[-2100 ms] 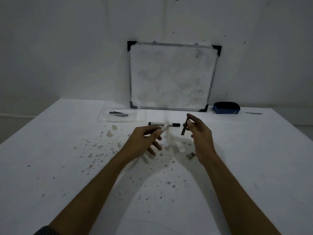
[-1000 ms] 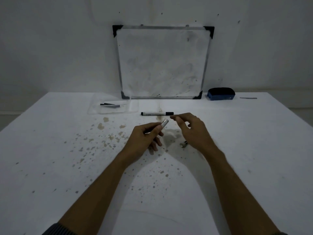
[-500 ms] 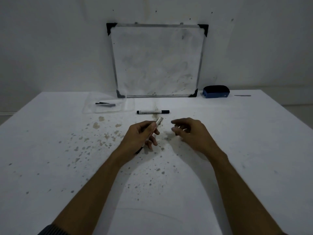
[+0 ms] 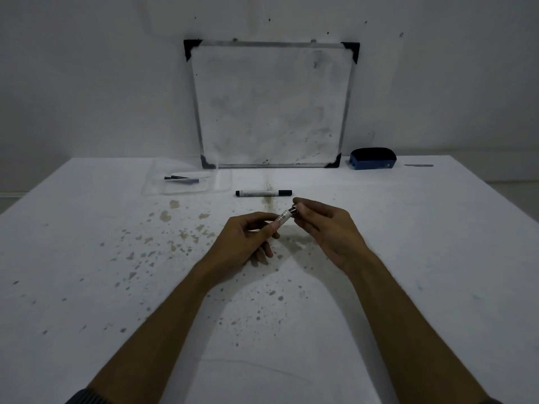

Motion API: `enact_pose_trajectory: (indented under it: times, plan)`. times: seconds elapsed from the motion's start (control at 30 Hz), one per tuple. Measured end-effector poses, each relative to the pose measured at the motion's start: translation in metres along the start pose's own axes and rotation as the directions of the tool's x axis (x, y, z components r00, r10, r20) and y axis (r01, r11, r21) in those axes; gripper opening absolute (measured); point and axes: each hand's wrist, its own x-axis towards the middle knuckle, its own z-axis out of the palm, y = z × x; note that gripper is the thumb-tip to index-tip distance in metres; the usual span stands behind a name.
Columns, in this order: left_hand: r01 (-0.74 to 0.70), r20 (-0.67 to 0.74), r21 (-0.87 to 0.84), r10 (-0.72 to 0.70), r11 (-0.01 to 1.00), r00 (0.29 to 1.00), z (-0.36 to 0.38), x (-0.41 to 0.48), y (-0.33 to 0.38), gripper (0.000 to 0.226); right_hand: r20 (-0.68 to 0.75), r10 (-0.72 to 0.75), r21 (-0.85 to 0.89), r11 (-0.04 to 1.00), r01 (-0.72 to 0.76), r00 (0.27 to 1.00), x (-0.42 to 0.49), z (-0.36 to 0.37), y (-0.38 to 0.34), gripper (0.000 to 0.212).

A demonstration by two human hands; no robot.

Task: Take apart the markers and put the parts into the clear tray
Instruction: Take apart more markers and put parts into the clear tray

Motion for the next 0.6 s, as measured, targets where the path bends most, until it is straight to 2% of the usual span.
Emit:
enact_pose_trajectory:
  times: [0.07, 0.13, 0.2, 0.3, 0.37, 0.6]
  plan:
    - [0.004, 0.0, 0.008, -0.004, 1.0, 1.0, 0.002, -0.001, 0.0, 0.025, -0.005, -0.054, -0.148, 0.988, 0.053, 0.999, 0.0, -0.001, 0.0, 0.027]
    - [0.009, -0.001, 0.003, -0.009, 1.0, 1.0, 0.004, -0.002, -0.001, 0.025, 0.021, -0.142, -0.361, 0.922, 0.14, 0.99, -0.002, 0.0, 0.0, 0.026]
    - [0.005, -0.009, 0.004, -0.005, 1.0, 1.0, 0.004, -0.001, -0.001, 0.024, 0.075, -0.208, -0.479, 0.85, 0.218, 0.975, -0.003, 0.002, 0.001, 0.025]
    - [0.001, 0.004, 0.031, -0.002, 1.0, 1.0, 0.0, -0.001, -0.003, 0.03, 0.108, -0.233, -0.507, 0.823, 0.256, 0.966, -0.003, 0.002, 0.001, 0.026]
    - [-0.001, 0.024, 0.04, 0.0, 0.999, 1.0, -0.001, -0.001, -0.004, 0.039, 0.1, -0.214, -0.486, 0.842, 0.235, 0.972, -0.004, 0.001, 0.0, 0.027]
    - [-0.002, 0.025, 0.027, 0.001, 1.0, 1.0, -0.003, 0.001, -0.012, 0.044, 0.116, -0.123, -0.388, 0.908, 0.159, 0.986, -0.004, -0.001, 0.008, 0.028]
